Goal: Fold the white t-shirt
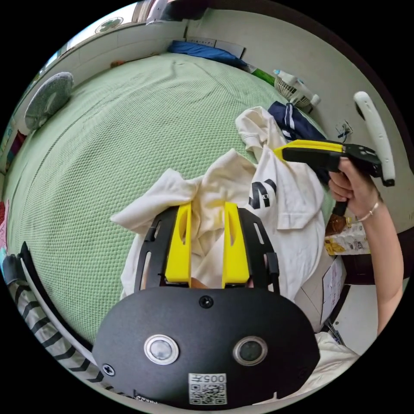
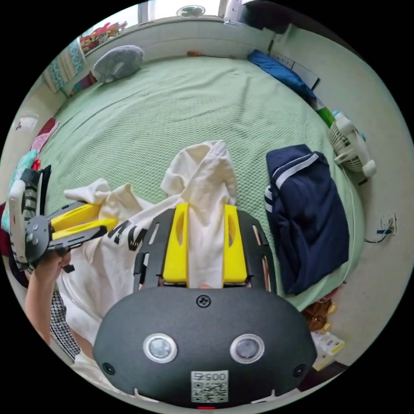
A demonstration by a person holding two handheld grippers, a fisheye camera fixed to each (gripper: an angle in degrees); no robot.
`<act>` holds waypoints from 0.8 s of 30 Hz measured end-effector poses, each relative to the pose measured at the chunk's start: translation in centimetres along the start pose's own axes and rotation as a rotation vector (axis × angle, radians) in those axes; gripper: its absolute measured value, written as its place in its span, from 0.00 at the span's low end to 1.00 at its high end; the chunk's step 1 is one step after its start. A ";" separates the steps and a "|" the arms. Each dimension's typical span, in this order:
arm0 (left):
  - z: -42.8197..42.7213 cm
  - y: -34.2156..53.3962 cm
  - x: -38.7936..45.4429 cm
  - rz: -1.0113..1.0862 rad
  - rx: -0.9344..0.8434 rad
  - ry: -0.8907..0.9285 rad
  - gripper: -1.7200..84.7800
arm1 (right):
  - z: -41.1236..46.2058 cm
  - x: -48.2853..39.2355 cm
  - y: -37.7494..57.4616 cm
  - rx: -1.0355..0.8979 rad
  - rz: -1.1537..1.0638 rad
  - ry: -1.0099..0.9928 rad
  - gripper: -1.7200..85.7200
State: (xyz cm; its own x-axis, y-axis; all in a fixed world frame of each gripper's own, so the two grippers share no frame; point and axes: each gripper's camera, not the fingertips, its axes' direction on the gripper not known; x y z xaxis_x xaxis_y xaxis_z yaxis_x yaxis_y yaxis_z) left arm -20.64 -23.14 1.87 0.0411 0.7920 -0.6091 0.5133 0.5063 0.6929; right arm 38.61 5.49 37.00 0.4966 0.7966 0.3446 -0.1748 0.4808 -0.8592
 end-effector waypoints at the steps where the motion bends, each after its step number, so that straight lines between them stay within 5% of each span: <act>1: -0.2 0.0 -0.3 0.002 0.002 0.016 0.10 | 0.8 -0.2 -0.2 -0.004 -0.029 -0.003 0.10; 5: -2.0 0.4 -2.8 -0.029 0.025 0.102 0.06 | 0.0 -1.2 0.5 0.028 -0.123 0.066 0.01; 10: -7.5 1.3 -6.0 -0.044 0.110 -0.192 0.05 | -5.2 -0.7 2.2 0.145 -0.166 0.107 0.01; 17: -18.8 0.9 -11.6 -0.132 0.308 -0.373 0.03 | -13.3 -3.2 -0.9 0.348 -0.229 -0.007 0.01; 20: -22.5 -0.6 -12.5 -0.152 0.367 -0.530 0.03 | -15.4 -6.7 -5.2 0.423 -0.301 0.103 0.01; 24: -24.8 -2.4 -16.2 -0.330 0.423 -0.454 0.05 | -15.0 -9.1 -11.9 0.390 -0.267 0.144 0.02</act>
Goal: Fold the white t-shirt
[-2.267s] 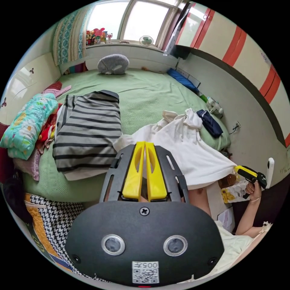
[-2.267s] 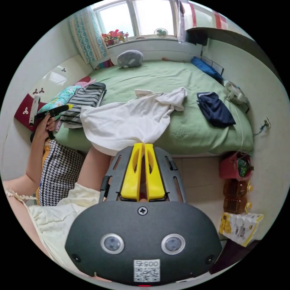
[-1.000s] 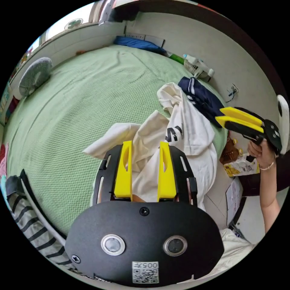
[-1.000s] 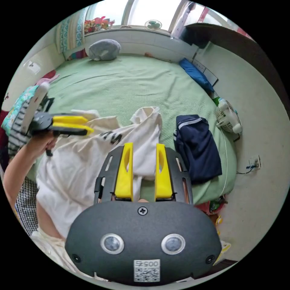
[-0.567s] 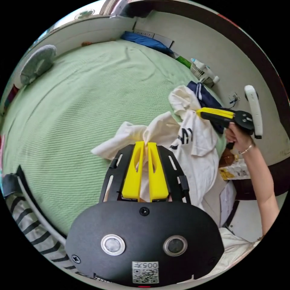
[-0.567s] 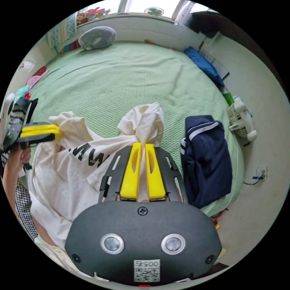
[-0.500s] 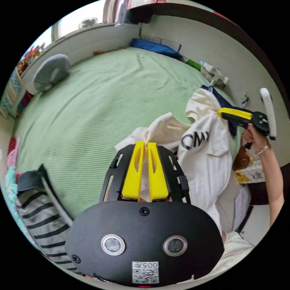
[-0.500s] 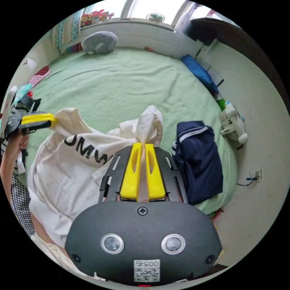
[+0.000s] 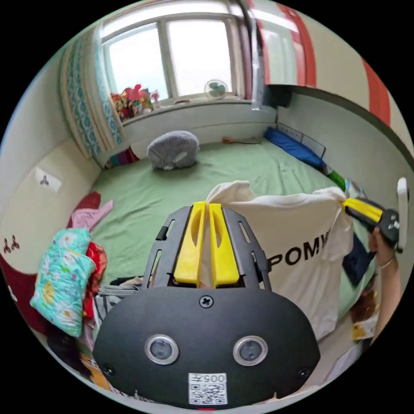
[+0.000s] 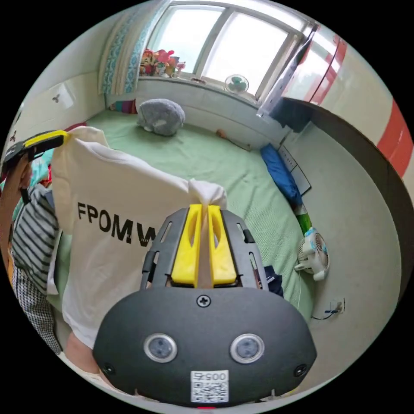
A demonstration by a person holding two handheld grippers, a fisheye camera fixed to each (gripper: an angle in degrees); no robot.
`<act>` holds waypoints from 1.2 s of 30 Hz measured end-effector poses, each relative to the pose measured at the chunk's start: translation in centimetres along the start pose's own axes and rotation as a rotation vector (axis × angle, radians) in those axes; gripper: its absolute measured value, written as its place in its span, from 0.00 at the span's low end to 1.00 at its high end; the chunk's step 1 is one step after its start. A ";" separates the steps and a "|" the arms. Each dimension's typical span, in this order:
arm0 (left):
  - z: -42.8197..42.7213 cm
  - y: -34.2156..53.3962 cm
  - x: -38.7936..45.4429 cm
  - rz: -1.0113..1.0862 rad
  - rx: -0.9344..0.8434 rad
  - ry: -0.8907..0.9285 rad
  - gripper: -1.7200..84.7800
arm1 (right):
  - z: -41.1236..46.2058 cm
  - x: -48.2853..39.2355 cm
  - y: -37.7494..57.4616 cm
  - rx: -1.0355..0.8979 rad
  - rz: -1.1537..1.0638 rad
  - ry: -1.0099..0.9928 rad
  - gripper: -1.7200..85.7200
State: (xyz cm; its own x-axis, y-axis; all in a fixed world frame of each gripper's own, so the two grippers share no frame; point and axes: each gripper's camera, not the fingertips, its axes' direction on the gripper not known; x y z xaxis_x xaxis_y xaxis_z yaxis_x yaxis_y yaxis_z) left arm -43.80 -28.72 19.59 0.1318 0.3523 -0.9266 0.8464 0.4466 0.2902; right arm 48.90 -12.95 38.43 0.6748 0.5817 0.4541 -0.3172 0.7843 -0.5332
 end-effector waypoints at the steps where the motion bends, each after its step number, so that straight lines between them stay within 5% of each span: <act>1: 1.4 -0.6 -1.1 -0.054 -0.066 0.028 0.06 | 1.9 -0.5 -1.3 -0.082 -0.003 0.016 0.02; 6: 4.9 2.4 -4.7 -0.117 -0.145 -0.017 0.06 | 6.4 -2.1 0.6 -0.190 -0.028 0.051 0.02; 13: 5.5 15.7 -7.5 -0.095 -0.251 0.279 0.03 | 8.6 -1.2 17.1 -0.329 -0.154 -0.130 0.10; 23: 0.0 37.1 -4.5 -0.035 -0.372 0.349 0.08 | 2.8 4.6 35.8 -0.328 0.079 -0.245 0.15; 36: 3.1 45.5 -2.8 -0.058 -0.409 0.261 0.09 | 6.1 4.2 42.0 -0.359 0.265 -0.213 0.14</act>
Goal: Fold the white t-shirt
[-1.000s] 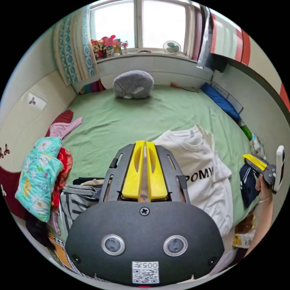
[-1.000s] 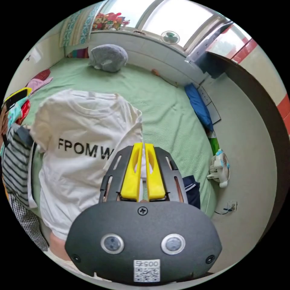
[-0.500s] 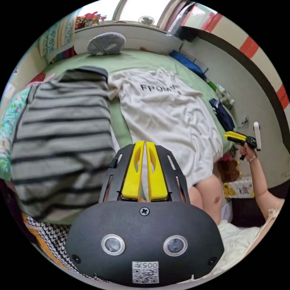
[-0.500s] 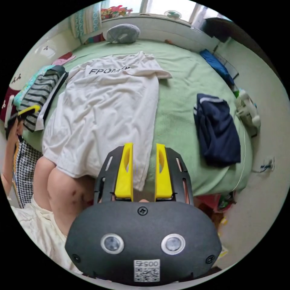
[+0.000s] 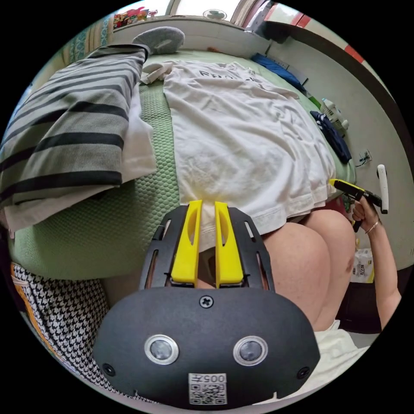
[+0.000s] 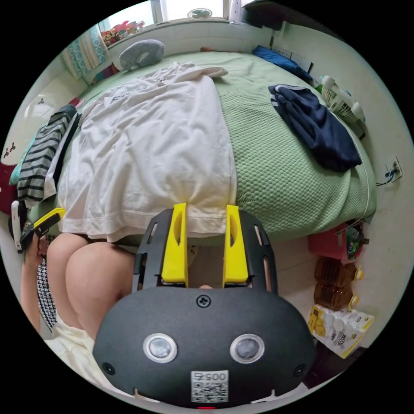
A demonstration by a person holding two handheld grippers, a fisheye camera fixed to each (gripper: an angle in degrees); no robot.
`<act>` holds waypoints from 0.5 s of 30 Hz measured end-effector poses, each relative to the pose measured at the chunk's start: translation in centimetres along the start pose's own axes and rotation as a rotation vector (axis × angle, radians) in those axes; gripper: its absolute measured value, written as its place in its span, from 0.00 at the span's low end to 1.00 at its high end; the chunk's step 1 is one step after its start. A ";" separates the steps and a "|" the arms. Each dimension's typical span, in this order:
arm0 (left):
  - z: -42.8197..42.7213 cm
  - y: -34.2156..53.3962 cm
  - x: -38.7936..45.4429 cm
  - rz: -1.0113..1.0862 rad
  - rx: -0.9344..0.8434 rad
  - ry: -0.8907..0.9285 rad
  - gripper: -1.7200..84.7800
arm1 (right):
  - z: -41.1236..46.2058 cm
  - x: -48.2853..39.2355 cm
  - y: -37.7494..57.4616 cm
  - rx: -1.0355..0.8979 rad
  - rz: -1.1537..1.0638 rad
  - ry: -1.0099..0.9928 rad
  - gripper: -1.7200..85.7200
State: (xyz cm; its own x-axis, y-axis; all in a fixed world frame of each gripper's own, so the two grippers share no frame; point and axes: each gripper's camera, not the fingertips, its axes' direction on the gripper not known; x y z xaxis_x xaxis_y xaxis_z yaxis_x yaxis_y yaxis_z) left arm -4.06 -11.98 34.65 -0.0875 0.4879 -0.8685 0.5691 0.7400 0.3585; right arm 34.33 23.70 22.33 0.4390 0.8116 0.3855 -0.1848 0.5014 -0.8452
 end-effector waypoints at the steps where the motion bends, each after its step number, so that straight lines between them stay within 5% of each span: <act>1: 0.1 0.4 -0.3 -0.001 0.007 0.013 0.09 | 0.2 0.2 0.2 0.010 0.003 -0.001 0.13; 15: 1.2 3.8 -1.2 -0.062 0.055 -0.035 0.08 | 1.6 1.5 5.3 0.171 0.207 -0.018 0.07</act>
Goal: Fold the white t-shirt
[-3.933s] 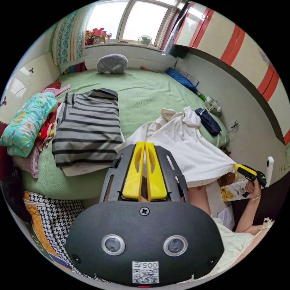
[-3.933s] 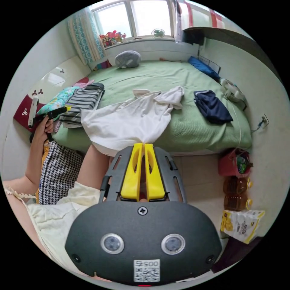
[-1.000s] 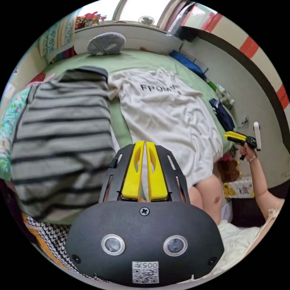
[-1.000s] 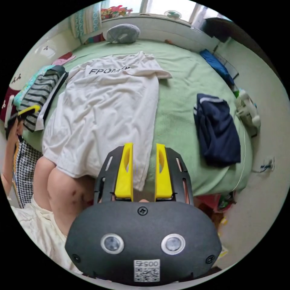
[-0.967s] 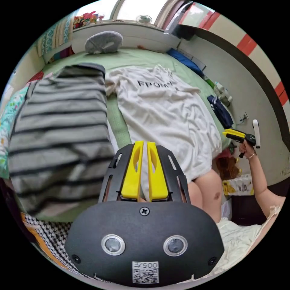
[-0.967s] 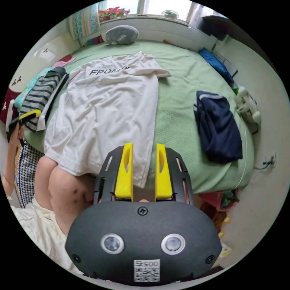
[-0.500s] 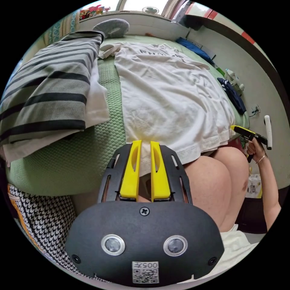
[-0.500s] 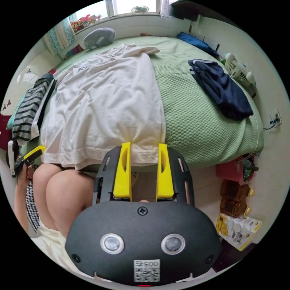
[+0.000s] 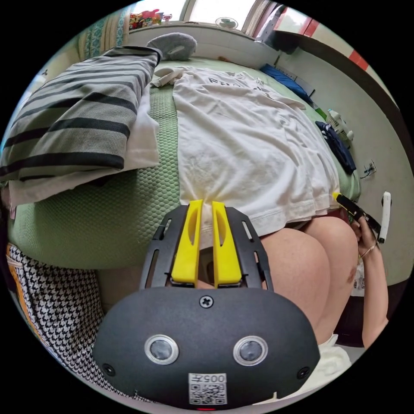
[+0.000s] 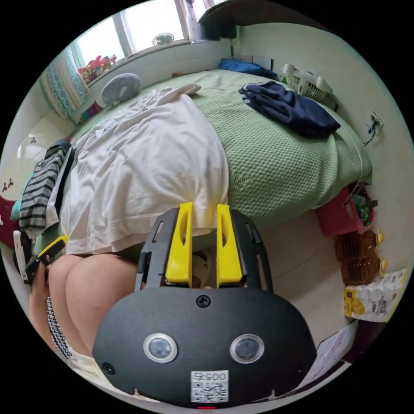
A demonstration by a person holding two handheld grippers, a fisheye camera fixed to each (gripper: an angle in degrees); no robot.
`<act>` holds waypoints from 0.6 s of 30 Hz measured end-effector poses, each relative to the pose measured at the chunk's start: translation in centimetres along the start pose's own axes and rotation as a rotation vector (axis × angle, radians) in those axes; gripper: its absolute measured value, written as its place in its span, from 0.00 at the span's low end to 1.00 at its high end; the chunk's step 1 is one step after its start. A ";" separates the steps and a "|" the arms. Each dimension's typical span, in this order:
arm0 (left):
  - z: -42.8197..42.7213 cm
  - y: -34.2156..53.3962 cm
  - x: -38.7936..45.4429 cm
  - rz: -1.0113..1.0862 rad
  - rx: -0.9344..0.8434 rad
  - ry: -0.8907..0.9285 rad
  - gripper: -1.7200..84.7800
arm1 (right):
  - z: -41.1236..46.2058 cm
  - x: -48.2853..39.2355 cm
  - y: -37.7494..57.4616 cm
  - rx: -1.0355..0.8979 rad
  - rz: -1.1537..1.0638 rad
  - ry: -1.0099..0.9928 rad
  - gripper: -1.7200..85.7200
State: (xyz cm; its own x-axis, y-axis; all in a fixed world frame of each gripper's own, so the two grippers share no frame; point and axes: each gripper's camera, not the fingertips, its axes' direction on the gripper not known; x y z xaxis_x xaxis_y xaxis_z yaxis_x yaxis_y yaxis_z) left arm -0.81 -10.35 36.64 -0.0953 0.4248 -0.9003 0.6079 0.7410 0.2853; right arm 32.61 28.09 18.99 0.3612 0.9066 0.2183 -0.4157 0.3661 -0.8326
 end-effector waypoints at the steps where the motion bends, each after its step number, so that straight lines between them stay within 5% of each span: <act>1: 0.1 0.2 -0.2 0.003 -0.006 0.001 0.07 | 0.2 -0.4 0.3 0.000 -0.012 0.018 0.06; 14: 0.9 2.7 -1.3 0.025 -0.049 -0.011 0.02 | 3.5 -4.8 1.6 -0.146 -0.349 0.258 0.06; 18: 1.2 3.1 -1.2 0.056 -0.064 -0.039 0.02 | 4.2 -4.8 1.6 -0.158 -0.303 0.248 0.06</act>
State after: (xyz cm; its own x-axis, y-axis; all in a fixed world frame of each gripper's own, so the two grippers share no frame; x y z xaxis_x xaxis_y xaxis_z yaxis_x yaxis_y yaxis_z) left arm 2.13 -9.12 38.22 -0.0309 0.4466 -0.8942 0.5599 0.7489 0.3546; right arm 26.75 25.16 18.77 0.6454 0.6779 0.3520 -0.1335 0.5538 -0.8219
